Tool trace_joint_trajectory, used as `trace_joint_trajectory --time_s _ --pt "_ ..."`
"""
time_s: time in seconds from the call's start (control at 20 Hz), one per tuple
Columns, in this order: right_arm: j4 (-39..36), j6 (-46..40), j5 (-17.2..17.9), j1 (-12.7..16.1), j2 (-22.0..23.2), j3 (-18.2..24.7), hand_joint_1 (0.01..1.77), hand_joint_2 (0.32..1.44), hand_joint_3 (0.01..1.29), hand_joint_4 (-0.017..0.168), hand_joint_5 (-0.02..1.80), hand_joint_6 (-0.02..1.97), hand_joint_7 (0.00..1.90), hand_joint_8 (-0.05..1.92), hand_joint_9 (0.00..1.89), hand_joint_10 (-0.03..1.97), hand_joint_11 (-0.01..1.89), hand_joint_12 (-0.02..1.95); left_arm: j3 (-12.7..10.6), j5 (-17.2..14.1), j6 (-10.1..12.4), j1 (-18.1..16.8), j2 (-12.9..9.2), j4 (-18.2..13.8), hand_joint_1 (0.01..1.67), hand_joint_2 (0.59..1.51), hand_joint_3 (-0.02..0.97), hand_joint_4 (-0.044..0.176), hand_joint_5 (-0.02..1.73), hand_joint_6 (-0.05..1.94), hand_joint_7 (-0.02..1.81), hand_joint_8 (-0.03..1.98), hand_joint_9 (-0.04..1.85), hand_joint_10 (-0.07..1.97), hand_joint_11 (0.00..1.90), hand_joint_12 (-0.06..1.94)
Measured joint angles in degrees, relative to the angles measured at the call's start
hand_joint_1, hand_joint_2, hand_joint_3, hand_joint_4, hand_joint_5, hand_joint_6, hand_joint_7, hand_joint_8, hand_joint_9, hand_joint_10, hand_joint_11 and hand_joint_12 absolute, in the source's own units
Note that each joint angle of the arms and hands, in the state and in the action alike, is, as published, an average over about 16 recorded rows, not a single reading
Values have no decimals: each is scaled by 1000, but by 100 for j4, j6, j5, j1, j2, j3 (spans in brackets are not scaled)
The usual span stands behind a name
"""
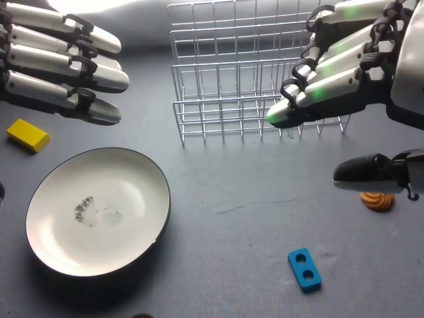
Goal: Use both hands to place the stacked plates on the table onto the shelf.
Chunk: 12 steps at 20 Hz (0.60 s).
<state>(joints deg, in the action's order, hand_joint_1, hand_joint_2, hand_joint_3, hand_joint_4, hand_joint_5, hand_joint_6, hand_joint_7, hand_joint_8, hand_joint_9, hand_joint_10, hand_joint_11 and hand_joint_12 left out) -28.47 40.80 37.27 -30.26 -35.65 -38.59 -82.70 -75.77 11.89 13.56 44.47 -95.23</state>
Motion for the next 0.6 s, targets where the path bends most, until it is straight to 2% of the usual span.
trace_joint_trajectory --time_s 0.25,0.6 --pt "2 83 3 2 -10 0 327 1176 38 4 293 34 324 25 308 33 79 480 -18 -26 19 -2 14 -41 37 1102 51 3 102 6 51 4 58 8 21 46" --pt "7 275 0 6 -43 0 472 1150 19 4 151 27 161 18 155 19 14 364 -61 -62 -116 181 56 -148 23 1112 36 3 59 -2 36 -7 19 3 16 2"
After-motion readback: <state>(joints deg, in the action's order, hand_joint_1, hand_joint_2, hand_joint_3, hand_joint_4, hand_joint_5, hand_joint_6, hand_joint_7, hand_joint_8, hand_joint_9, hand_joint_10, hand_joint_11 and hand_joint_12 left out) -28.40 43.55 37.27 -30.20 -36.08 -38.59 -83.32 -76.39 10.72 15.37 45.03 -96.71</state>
